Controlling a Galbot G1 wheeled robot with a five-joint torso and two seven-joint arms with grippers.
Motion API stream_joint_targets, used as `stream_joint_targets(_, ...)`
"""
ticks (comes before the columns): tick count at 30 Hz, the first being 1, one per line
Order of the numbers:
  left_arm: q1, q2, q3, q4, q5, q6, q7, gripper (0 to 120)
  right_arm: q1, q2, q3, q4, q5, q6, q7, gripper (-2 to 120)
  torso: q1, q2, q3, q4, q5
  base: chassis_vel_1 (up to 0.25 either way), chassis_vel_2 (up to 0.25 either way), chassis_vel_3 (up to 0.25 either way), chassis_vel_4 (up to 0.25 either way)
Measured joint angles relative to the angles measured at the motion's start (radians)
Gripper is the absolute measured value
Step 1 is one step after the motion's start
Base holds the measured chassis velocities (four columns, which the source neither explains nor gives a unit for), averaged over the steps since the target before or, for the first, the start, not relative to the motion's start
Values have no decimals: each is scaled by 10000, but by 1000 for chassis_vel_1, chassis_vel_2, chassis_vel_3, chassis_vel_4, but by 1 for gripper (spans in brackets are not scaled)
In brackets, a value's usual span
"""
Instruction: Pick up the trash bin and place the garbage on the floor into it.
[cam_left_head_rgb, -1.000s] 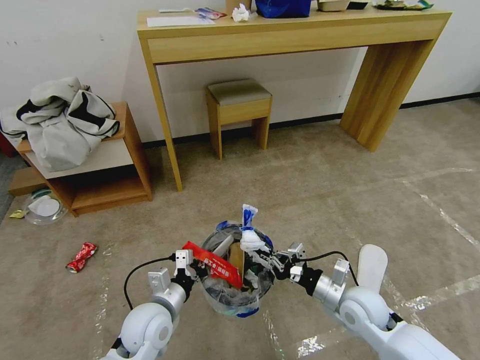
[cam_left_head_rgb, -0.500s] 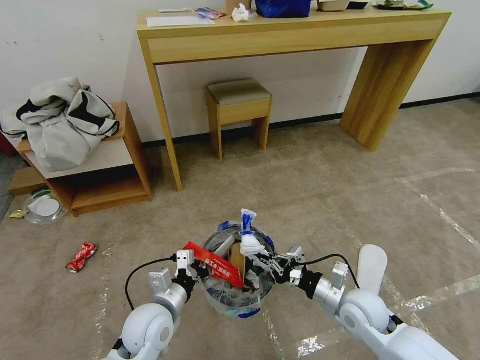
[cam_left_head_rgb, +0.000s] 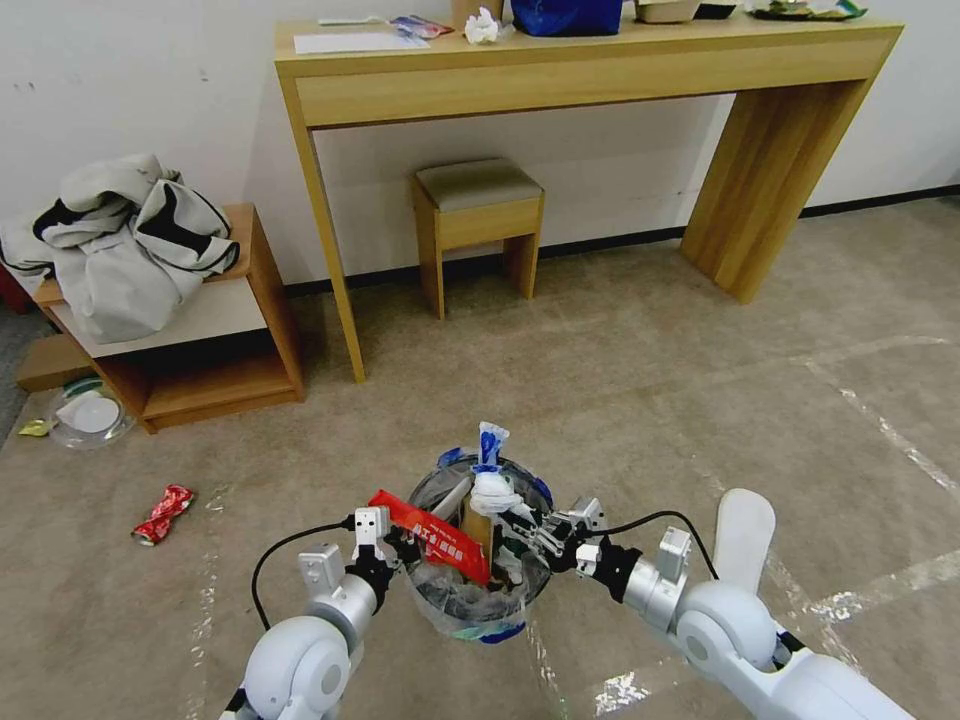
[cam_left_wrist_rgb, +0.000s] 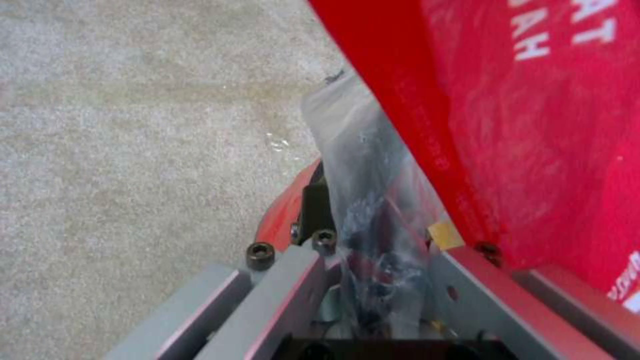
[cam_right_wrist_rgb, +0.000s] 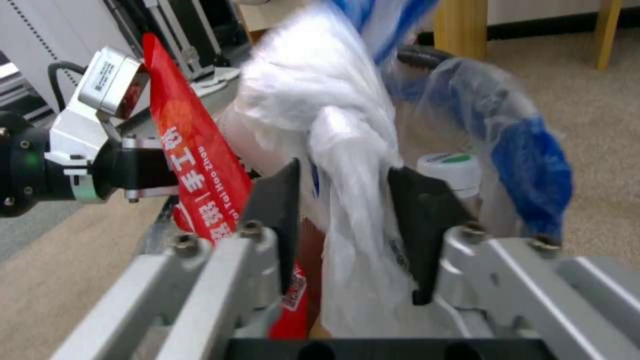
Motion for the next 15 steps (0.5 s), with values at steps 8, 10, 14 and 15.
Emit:
stream_joint_targets(8, 37, -83, -9, 9, 143, -5, 8, 1, -298, -193, 338, 232, -87, -1, -187, 65, 0, 0, 0, 0, 0, 0, 0, 0, 0)
stream_joint_targets(10, 44, -108, -9, 13, 177, -6, 9, 1, -364, -244, 419, 313, -85, -15, -238, 74, 0, 0, 0, 0, -1, 0, 0, 0, 0)
stream_joint_targets(14, 54, -131, -9, 14, 217, -9, 8, 1, -407, -265, 476, 362, -81, -29, -264, 84, 0, 0, 0, 0, -1, 0, 0, 0, 0)
stream_joint_targets(15, 61, -139, -10, 14, 226, -11, 9, 1, -427, -270, 495, 382, -85, -30, -277, 90, 0, 0, 0, 0, 0, 0, 0, 0, 0)
